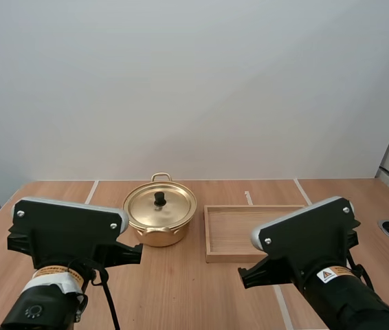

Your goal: Open the pot, put the grape inside, and close it

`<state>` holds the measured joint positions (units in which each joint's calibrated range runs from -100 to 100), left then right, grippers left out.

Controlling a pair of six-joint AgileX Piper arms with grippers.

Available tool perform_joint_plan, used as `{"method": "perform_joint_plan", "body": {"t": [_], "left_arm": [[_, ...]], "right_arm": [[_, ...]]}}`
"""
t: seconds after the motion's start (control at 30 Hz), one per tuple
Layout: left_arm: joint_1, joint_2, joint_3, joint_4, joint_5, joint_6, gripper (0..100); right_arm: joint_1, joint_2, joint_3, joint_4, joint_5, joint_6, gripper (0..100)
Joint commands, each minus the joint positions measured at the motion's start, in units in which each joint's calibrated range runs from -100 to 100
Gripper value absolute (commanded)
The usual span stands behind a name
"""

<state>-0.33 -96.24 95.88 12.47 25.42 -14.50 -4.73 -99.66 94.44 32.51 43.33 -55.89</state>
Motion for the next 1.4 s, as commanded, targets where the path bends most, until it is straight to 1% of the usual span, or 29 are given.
{"method": "perform_joint_plan", "body": {"t": [0.0, 0.17, 0.3, 0.43, 0.57, 1.1, 1.27, 1.37], "left_arm": [[0.08, -0.44, 1.89, -1.48, -2.86, -1.04, 0], [0.08, -0.44, 4.12, -1.48, -4.16, -1.39, 0], [0.08, -0.44, 4.12, -1.71, -2.73, -1.63, 0], [0.08, -0.44, 4.12, -1.99, -2.73, -1.76, 0], [0.08, -0.44, 4.12, -1.99, -2.73, -1.76, 0], [0.08, -0.44, 4.12, -1.99, -2.73, -1.76, 0], [0.08, -0.44, 4.12, -1.99, -2.73, -1.76, 0], [0.08, -0.44, 4.12, -1.99, -2.73, -1.76, 0]], "right_arm": [[-0.21, -0.34, 0.8, 0.18, -0.95, -0.4, 0], [-0.21, -0.34, 2.05, 0.22, -0.98, -0.2, 0], [-0.21, -0.34, 3.2, 2.86, -1.14, -0.2, 0], [-0.21, -0.34, 5.56, 3.23, -3.87, -0.2, 0], [-0.21, -0.34, 5.56, 3.84, -5.71, 0.02, 0], [-0.21, -0.34, 5.56, 4.1, -5.71, 0.02, 0], [-0.21, -0.34, 5.56, 6.3, -5.71, 0.02, 0], [-0.21, -0.34, 5.56, 6.41, -5.56, 0.02, 0]]}}
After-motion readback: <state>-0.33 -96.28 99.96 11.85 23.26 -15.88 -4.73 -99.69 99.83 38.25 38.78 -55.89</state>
